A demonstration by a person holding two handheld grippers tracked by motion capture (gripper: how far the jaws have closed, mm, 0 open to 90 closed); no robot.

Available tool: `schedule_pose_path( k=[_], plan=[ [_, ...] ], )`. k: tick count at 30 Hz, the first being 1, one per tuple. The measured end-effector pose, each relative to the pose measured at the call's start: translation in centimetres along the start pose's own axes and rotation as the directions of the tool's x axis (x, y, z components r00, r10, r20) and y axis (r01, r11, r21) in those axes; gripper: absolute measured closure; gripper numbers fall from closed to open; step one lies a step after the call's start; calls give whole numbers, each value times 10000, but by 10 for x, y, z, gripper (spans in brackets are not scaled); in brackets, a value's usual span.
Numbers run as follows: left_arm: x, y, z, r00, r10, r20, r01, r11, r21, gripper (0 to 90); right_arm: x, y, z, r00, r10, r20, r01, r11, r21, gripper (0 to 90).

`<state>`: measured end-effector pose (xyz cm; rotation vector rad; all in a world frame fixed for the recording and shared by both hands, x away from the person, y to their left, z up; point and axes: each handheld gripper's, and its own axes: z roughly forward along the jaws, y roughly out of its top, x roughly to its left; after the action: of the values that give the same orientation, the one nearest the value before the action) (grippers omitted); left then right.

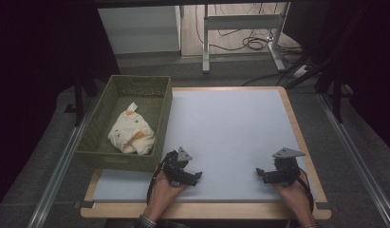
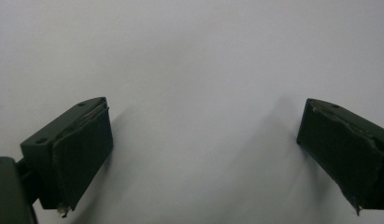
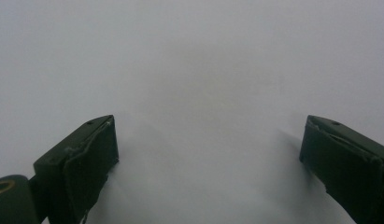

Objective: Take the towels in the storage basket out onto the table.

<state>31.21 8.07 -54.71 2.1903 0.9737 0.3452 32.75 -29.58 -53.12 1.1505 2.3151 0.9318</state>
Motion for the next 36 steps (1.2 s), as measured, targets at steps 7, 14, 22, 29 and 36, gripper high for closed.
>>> schedule_pose_path(
  k=[7,14,22,29,36],
  plan=[
    [0,1,0,10000,-38,-7,38,10000,61,30,0,0,0,10000,3,-10,-3,10000,1,42],
    [-1,1,0,10000,-36,-21,36,10000,8,29,0,0,0,10000,3,-16,-3,10000,0,42],
    [-1,0,1,10000,-35,80,35,10000,29,17,0,0,0,10000,6,-19,-6,10000,1,43],
    [-1,1,0,10000,48,86,-49,10000,69,7,0,0,0,10000,8,-26,-8,10000,2,43],
    [-3,3,0,9996,171,223,-173,9998,100,13,0,0,0,10000,8,-19,-8,10000,-1,43]
  ],
)
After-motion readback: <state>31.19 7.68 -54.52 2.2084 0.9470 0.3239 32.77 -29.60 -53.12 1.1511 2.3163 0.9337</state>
